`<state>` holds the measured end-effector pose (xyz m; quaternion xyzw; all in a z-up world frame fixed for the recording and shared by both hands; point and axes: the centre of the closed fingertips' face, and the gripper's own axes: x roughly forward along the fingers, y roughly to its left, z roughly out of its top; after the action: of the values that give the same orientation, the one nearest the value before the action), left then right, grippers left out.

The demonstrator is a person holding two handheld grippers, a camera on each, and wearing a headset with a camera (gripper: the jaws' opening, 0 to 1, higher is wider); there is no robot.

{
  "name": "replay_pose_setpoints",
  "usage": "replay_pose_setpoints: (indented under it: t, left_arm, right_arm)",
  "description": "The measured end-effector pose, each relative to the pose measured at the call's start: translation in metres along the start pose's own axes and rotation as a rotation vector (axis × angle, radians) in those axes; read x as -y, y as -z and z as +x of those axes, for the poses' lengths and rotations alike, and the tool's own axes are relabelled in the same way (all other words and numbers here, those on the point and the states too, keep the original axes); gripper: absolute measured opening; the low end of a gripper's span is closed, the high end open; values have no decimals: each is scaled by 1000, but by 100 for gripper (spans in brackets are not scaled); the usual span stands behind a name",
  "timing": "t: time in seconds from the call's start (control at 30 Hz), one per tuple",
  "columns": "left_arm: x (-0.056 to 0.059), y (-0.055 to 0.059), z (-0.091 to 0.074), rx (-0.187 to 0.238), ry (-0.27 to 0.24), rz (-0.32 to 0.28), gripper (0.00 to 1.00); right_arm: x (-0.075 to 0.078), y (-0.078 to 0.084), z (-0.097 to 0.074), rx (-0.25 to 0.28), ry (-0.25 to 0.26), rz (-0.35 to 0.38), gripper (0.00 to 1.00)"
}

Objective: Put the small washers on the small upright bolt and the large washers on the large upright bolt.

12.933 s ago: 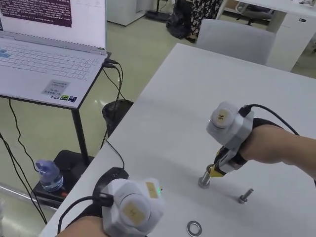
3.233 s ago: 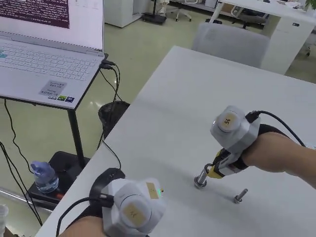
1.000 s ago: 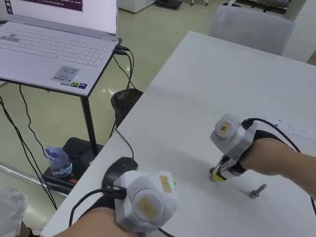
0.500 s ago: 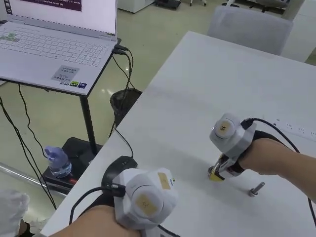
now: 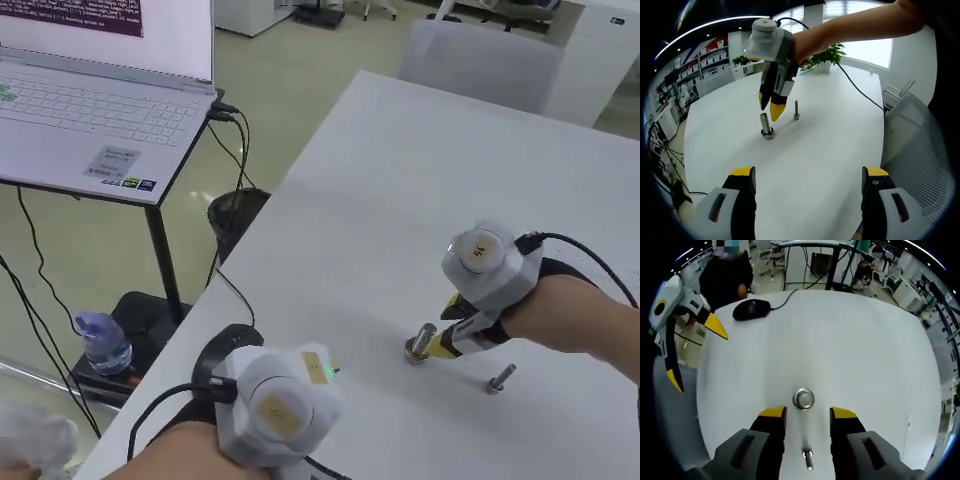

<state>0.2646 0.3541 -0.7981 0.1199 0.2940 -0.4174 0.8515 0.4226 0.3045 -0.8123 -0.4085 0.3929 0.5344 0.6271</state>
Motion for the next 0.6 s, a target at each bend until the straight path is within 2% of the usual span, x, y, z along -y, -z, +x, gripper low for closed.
replay_pose_setpoints:
  t: [0.2, 0.43, 0.6]
  left_arm:
    - [0, -1, -3, -3, -5, 2, 87]
    - [0, -5, -10, 2, -17, -1, 87]
    - [-2, -8, -15, 15, -29, -21, 87]
  right_arm:
    - [-1, 13, -26, 48, 33, 30, 38]
    - [-11, 24, -61, 115, 65, 57, 40]
    - [-17, 32, -87, 188, 95, 110, 40]
